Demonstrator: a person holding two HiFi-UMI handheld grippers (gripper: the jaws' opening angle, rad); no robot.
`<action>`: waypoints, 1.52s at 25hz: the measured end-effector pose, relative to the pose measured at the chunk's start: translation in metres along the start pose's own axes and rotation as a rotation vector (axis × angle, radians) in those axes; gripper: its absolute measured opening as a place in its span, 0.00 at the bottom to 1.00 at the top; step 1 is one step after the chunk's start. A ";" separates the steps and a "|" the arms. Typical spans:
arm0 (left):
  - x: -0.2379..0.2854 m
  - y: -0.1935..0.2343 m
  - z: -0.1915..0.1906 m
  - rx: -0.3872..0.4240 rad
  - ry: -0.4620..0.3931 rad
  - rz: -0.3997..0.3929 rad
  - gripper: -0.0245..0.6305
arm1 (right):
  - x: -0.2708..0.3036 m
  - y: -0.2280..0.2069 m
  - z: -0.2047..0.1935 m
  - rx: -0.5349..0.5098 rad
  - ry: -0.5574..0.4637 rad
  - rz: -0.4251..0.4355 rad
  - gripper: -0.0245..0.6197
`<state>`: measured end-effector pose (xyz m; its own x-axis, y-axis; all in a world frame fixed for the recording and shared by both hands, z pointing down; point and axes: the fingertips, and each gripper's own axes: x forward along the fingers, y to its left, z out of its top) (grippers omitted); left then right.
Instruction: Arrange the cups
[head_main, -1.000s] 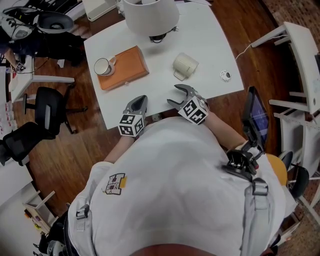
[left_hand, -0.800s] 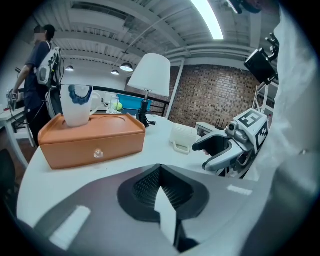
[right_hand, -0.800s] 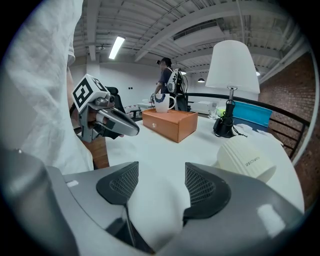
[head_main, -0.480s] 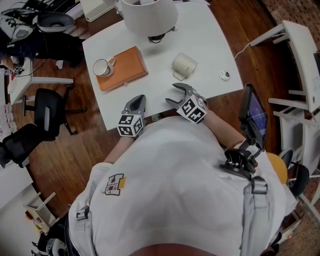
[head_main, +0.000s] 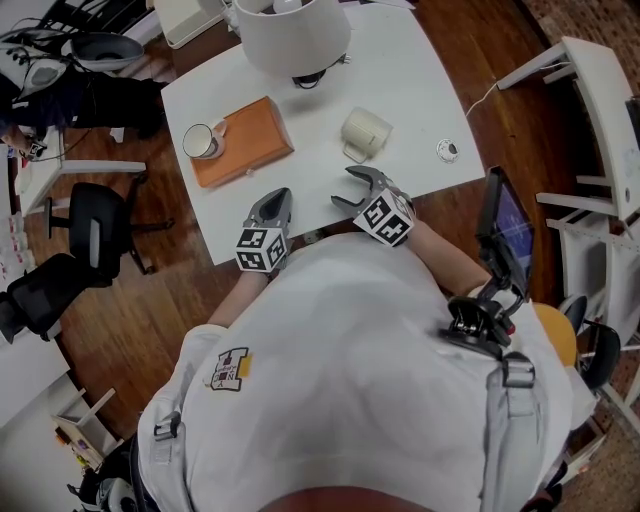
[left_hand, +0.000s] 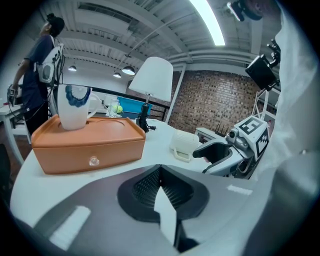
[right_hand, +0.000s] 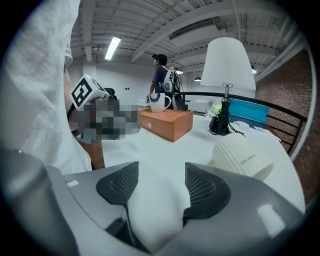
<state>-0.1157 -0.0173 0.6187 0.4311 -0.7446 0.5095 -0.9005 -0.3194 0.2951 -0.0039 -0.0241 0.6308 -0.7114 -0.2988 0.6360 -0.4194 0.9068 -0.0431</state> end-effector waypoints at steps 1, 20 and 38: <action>0.003 -0.002 0.004 0.005 -0.006 -0.008 0.04 | -0.001 -0.003 -0.001 0.033 -0.001 -0.005 0.49; 0.188 -0.162 0.094 1.054 0.415 -0.796 0.35 | -0.016 -0.103 -0.044 1.334 -0.344 -0.032 0.56; 0.194 -0.156 0.097 0.634 0.418 -0.755 0.26 | -0.018 -0.127 -0.064 1.059 -0.048 -0.305 0.14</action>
<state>0.1032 -0.1687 0.5935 0.7661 -0.0058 0.6427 -0.2061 -0.9493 0.2372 0.0984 -0.1146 0.6739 -0.5073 -0.4991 0.7025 -0.8358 0.0863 -0.5422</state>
